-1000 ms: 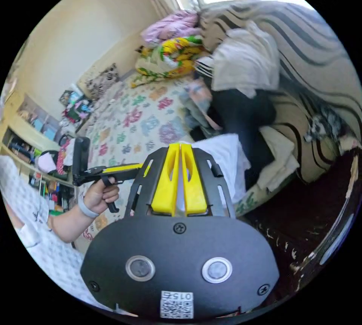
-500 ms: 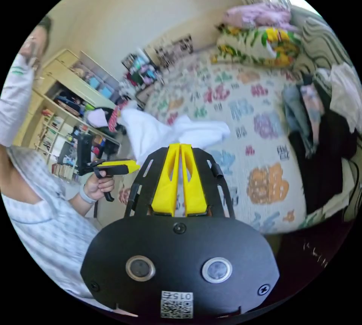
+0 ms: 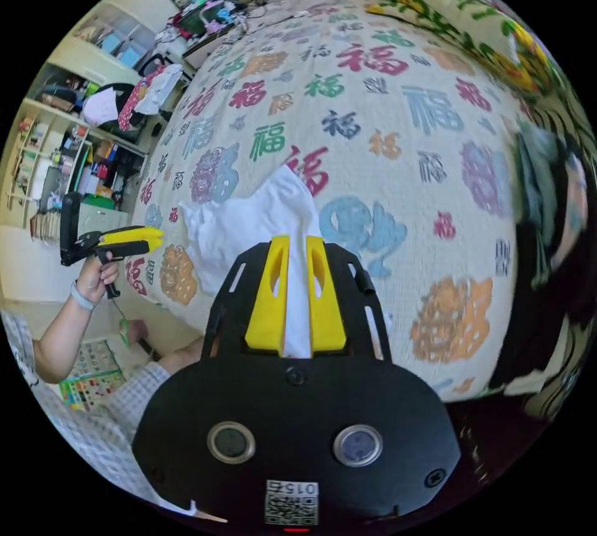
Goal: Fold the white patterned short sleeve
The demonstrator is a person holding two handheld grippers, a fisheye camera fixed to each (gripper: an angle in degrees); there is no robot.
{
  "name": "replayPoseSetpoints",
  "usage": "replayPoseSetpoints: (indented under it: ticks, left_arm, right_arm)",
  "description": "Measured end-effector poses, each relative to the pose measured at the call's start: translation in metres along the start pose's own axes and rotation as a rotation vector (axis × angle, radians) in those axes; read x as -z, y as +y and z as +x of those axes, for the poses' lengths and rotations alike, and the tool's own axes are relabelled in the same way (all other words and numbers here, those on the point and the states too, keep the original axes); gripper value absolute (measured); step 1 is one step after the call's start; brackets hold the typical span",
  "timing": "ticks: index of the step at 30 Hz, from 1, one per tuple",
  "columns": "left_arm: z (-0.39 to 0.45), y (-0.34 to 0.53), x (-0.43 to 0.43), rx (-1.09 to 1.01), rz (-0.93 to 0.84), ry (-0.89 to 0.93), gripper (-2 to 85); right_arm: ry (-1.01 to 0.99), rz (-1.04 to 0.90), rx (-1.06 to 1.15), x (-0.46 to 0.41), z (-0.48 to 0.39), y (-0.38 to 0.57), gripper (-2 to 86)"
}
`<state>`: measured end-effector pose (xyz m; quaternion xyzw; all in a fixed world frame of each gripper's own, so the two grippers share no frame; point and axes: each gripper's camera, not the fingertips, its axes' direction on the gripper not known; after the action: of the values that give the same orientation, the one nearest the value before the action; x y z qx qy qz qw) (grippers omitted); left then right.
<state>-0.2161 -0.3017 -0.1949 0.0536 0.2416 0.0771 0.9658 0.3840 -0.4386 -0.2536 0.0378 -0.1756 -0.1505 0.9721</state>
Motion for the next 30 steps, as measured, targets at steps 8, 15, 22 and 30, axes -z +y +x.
replayPoseSetpoints:
  ticks: [8,15,22,30]
  left_arm:
    - [-0.048,0.012,-0.043,-0.082,-0.244,-0.111,12.3]
    - [-0.081,0.022,-0.061,-0.032,-0.261,-0.05,9.2]
    - [-0.096,0.04,-0.024,-0.014,-0.164,0.045,1.0]
    - [-0.061,-0.016,0.11,-0.15,0.211,-0.009,0.2]
  right_arm:
    - [0.016,-0.224,0.066,-0.102,-0.033,-0.138,9.1]
    - [0.044,-0.393,0.047,-0.146,-0.039,-0.159,2.0]
    - [0.003,-0.389,-0.022,-0.1,-0.006,-0.191,-0.9]
    - [-0.068,0.026,-0.075,0.068,0.03,-0.23,-1.0]
